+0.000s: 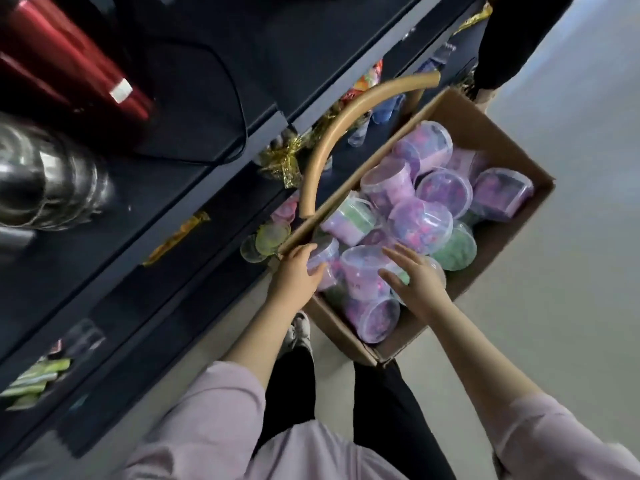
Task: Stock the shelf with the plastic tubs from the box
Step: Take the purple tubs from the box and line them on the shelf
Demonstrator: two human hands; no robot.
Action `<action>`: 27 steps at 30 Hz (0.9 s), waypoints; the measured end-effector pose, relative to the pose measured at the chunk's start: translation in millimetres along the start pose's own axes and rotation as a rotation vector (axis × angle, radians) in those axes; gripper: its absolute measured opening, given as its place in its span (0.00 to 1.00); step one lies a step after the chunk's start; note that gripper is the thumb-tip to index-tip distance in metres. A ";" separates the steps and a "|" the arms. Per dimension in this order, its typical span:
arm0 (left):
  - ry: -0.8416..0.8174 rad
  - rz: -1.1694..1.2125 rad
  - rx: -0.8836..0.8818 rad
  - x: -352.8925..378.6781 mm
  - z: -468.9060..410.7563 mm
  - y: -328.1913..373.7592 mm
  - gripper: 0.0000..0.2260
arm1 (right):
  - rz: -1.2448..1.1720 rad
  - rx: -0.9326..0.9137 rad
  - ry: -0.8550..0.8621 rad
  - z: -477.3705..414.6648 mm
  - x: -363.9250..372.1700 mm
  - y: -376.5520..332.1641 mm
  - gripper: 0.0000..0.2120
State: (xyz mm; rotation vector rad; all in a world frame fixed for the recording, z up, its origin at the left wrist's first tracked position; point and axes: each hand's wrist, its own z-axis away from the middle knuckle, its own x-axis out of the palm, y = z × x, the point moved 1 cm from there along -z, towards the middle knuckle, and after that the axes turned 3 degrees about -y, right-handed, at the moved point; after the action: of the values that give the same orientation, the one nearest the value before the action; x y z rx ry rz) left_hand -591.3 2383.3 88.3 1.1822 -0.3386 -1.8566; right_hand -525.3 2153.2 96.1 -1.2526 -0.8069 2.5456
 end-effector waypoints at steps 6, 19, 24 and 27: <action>0.122 -0.039 -0.188 28.6 -18.3 -19.0 0.19 | 0.061 -0.051 -0.224 -29.4 14.5 18.7 0.21; 0.217 -0.217 0.026 16.5 -26.0 -14.7 0.15 | -0.156 0.078 -0.142 -41.4 -8.6 15.5 0.17; 0.308 -0.122 0.100 -12.5 -8.3 7.9 0.13 | -0.418 0.097 0.019 -10.1 -41.6 -1.0 0.11; 0.389 -0.061 0.176 -38.9 12.0 24.0 0.11 | -0.645 0.085 0.131 8.9 -60.4 -19.7 0.11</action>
State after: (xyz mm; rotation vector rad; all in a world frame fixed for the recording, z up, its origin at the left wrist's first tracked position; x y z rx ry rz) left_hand -582.4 2397.6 132.5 1.6550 -0.2514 -1.6249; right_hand -495.8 2142.3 152.1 -0.9233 -0.8846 1.9403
